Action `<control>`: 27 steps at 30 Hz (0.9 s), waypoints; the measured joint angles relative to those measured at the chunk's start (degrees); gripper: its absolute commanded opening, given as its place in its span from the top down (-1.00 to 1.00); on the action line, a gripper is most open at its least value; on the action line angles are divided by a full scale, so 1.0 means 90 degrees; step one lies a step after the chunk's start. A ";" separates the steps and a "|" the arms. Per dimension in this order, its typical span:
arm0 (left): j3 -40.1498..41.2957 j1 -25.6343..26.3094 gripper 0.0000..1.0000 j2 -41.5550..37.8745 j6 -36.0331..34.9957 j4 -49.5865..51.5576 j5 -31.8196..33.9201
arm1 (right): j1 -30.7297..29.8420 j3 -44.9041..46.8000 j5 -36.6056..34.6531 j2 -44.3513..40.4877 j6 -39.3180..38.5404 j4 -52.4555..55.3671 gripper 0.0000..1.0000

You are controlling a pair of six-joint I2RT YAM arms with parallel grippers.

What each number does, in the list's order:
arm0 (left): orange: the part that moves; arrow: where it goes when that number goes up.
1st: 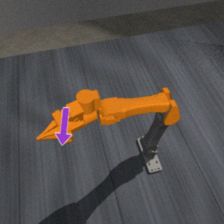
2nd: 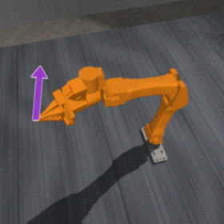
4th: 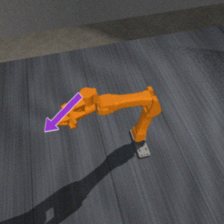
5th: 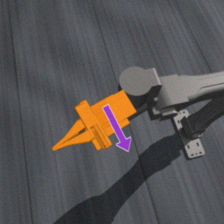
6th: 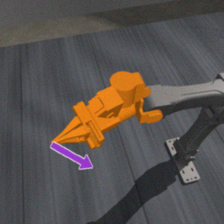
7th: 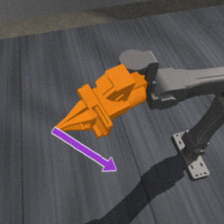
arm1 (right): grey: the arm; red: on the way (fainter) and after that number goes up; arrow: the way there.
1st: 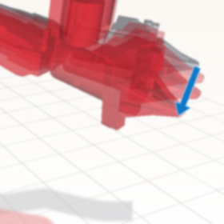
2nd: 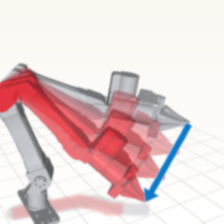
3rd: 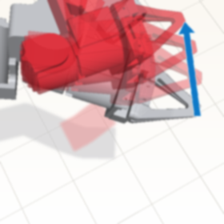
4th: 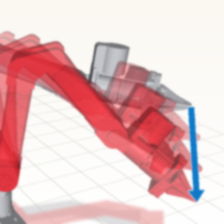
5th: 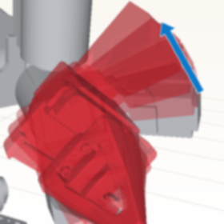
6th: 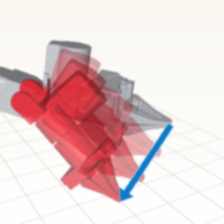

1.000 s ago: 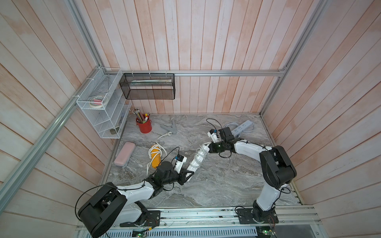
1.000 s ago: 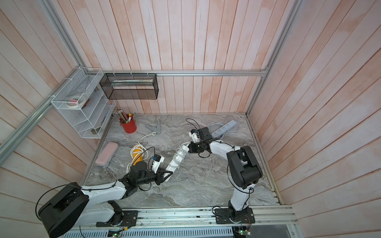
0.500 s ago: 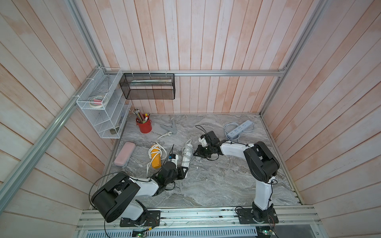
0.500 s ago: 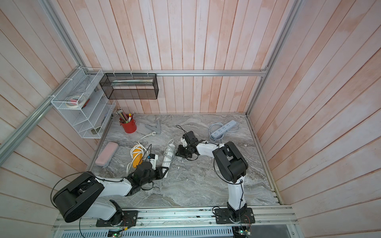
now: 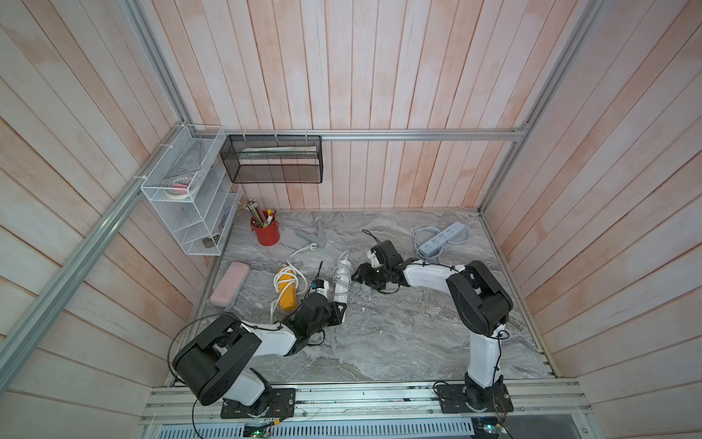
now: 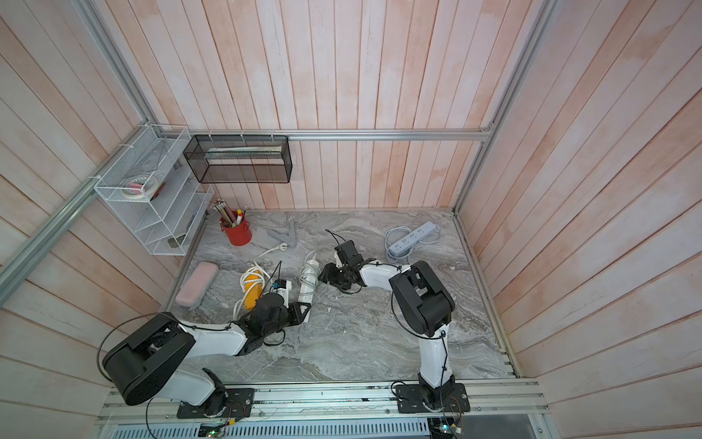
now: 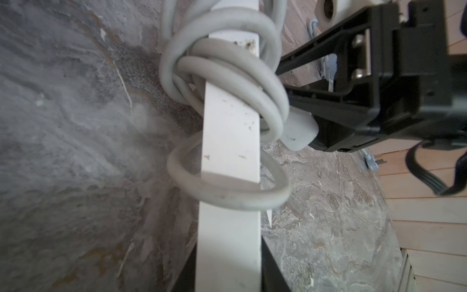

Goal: Wrap the cord around the power strip
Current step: Place the power strip at the center of the board.

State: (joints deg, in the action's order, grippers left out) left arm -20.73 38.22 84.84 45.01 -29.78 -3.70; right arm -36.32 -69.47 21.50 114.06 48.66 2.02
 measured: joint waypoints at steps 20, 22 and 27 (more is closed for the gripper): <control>-0.0481 -0.0444 0.92 0.0243 0.0257 0.0517 -0.0316 | 0.0019 -0.0134 -0.0413 -0.0687 -0.0109 0.0894 -0.39; -0.0568 -0.0454 0.84 0.0262 0.0270 0.0641 -0.0318 | -0.0121 -0.0415 -0.0442 -0.0631 -0.0126 0.0954 -0.39; -0.0661 -0.0454 0.65 0.0260 0.0262 0.0838 -0.0347 | -0.0539 -0.1168 -0.0415 -0.0175 -0.0080 0.0855 -0.36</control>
State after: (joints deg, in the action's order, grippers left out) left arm -26.68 34.13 87.18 47.37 -22.24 -6.83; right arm -41.17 -79.99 17.76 112.49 47.94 9.72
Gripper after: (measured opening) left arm 0.287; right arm 0.690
